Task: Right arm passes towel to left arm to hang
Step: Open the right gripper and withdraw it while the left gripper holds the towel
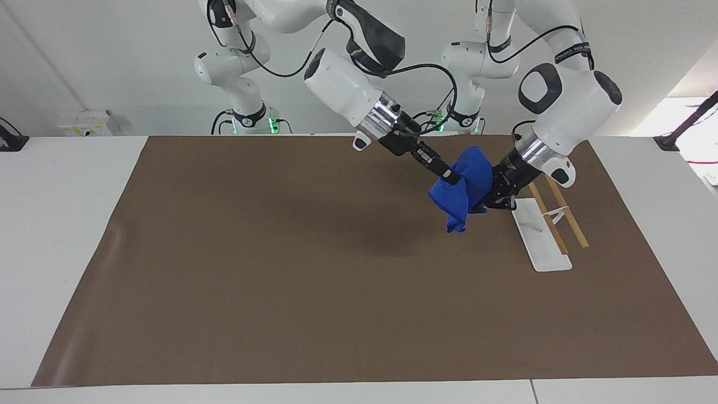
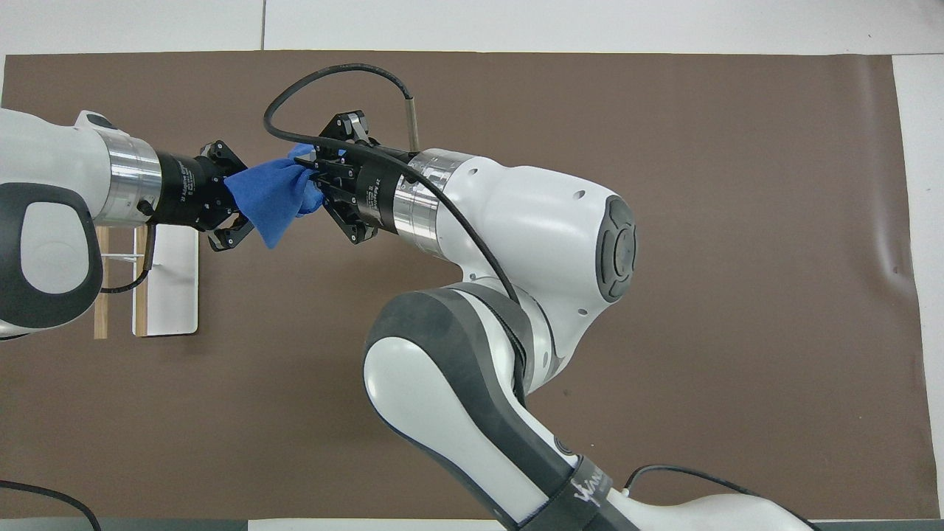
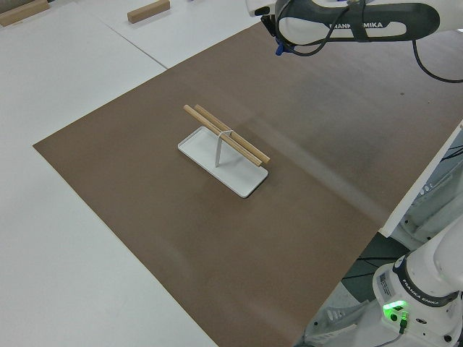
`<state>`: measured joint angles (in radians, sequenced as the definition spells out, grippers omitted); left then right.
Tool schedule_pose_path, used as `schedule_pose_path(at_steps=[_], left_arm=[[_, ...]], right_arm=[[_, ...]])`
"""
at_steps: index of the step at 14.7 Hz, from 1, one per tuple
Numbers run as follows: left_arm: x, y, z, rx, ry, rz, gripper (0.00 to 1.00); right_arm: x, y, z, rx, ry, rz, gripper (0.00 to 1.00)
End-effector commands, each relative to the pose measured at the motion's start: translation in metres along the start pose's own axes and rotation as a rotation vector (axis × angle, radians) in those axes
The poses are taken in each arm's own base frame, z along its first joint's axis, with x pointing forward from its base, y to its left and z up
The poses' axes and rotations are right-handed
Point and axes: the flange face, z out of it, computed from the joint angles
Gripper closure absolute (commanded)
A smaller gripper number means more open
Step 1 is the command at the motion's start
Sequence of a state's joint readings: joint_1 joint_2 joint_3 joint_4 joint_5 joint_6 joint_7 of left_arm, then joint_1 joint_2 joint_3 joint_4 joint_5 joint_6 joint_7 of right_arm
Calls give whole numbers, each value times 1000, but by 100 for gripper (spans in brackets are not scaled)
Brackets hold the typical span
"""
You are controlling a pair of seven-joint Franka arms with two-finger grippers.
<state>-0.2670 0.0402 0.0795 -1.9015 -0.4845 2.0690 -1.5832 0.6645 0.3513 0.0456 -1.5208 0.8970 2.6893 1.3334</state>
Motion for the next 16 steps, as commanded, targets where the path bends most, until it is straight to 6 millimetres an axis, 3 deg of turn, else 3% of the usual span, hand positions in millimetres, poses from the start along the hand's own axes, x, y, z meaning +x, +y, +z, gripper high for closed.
schedule_pose_path(at_steps=[1,2,3,4,8,11,14,16], left_arm=[[0,2,-7,-26,-12,-11,100],[1,2,-6,-24,-10,-8,100],[1,2,-6,-24,-10,-7,100],[1,2,-6,-29,-9,-6,100],[1,3,-6,-38,-3,1,100],[2,5,-6,-48,8,32,100],[5,8,-14,-52,33,93,100],[7,6,-23,-40,158,173,100]], right_arm=[[4,-1,-1,12,3,-10,100],[6,-1,-2,11,6,-26,83],[9,-3,-3,12,8,-46,27],[10,-1,-3,7,16,-72,0],[59,-17,-28,-1,125,-232,0],[121,-29,-55,-122,275,-485,0],[178,-20,-87,-365,318,-789,0],[215,0,-109,-509,316,-928,0]])
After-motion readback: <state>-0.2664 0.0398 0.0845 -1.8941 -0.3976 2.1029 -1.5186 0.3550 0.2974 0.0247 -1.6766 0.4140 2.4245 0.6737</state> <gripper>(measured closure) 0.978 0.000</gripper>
